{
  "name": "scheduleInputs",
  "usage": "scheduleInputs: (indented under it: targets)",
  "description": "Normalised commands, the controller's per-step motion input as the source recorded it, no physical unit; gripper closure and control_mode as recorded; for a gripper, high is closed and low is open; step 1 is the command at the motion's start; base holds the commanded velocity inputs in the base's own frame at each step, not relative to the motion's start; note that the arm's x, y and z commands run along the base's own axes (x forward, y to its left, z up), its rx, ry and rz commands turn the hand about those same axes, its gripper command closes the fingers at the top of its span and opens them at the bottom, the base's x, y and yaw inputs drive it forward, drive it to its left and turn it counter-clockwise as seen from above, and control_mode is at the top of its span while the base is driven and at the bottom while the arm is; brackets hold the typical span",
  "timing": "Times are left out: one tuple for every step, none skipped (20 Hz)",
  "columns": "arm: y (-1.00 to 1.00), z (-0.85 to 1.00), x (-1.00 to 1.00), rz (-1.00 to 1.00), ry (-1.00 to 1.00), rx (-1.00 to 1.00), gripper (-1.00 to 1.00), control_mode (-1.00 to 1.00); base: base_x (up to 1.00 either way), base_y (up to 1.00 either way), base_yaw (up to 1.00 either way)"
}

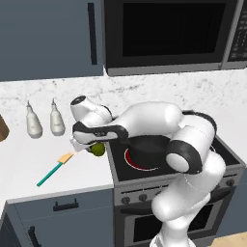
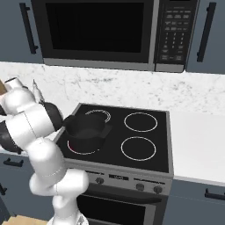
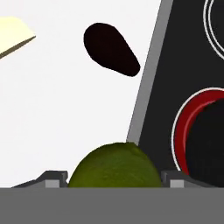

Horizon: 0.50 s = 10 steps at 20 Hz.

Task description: Put the lime and avocado in the pot. Retrieve the spatula and lightly stir the vegetables in the pot.

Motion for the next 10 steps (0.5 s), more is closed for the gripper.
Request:
scheduleInputs:
  targets:
    - [-1.0, 0.72, -0.5, 0.06, -0.15, 0.0, 1.0, -1.0, 0.0, 0.0, 0.0]
    - [-1.0, 0.77, -0.51, 0.05, -0.15, 0.0, 1.0, -1.0, 0.0, 0.0, 0.0]
    - [-1.0, 0.68, -0.51, 0.05, -0.12, 0.0, 1.0, -1.0, 0.0, 0.0, 0.0]
    - [-1.0, 0.68, -0.47, 0.03, -0.05, 0.04, 1.0, -1.0, 0.0, 0.0, 0.0]
    - [-1.0, 0.59, -0.41, 0.01, -0.02, 0.09, 1.0, -1.0, 0.0, 0.0, 0.0]
    - [-1.0, 0.5, -0.39, 0.0, -0.01, 0.12, 1.0, -1.0, 0.0, 0.0, 0.0]
    - [-1.0, 0.45, -0.24, 0.0, 0.0, 0.12, 1.0, -1.0, 0.0, 0.0, 0.0]
    - [-1.0, 0.41, -0.19, 0.0, 0.0, 0.1, 1.0, -1.0, 0.0, 0.0, 0.0]
    - [-1.0, 0.36, -0.15, 0.0, 0.0, 0.09, 1.0, -1.0, 0.0, 0.0, 0.0]
    - [-1.0, 0.23, -0.03, 0.0, 0.0, 0.07, 1.0, -1.0, 0.0, 0.0, 0.0]
